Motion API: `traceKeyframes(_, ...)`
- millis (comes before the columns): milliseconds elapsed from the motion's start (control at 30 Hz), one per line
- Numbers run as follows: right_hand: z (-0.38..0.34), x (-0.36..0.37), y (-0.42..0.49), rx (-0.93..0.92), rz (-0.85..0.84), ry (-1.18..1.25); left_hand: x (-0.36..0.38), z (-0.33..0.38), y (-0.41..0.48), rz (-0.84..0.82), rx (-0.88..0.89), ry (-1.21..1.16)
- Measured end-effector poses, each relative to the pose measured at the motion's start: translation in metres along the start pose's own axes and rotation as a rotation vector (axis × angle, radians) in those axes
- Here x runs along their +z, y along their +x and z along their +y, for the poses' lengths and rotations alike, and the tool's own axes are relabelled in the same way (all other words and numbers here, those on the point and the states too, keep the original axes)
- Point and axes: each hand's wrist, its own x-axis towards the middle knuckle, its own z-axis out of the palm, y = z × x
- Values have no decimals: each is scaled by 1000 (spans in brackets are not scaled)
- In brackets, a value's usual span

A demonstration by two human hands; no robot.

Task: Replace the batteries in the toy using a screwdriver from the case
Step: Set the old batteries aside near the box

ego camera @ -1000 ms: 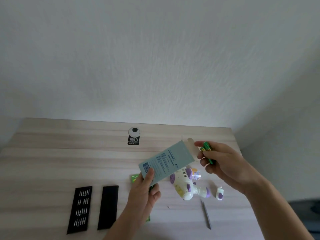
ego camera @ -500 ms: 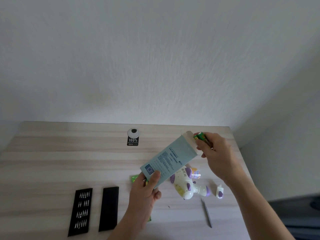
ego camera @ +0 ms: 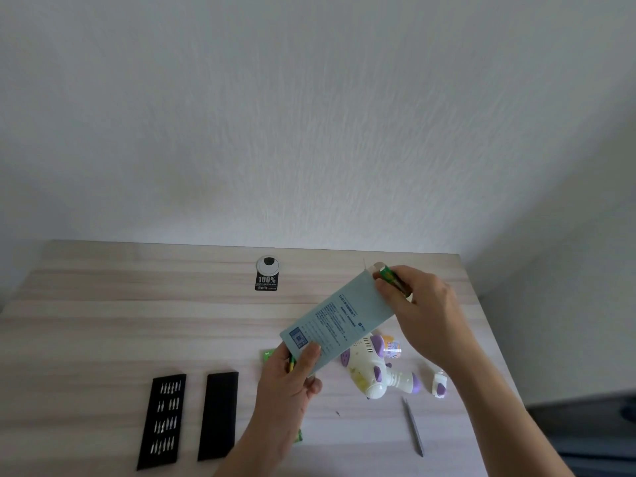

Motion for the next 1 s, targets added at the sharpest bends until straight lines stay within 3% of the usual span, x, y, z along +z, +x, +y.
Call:
traceKeyframes(400,-4,-7,0,77,91,240,3,-3,2,-11,-41,-110)
traceKeyframes(700,-14,0,1,56,94,201,4,0,1,-12,-49,-157)
traceKeyframes(867,-7,5,-18,143,322,371,2,3,0,-7,-54,-210)
traceKeyframes(933,-6,19,-32,242,223,479,1,3,0,-15,-50,-201)
traceKeyframes(1000,-8,40,-42,281,22,592,2,3,0,-33,-47,-159)
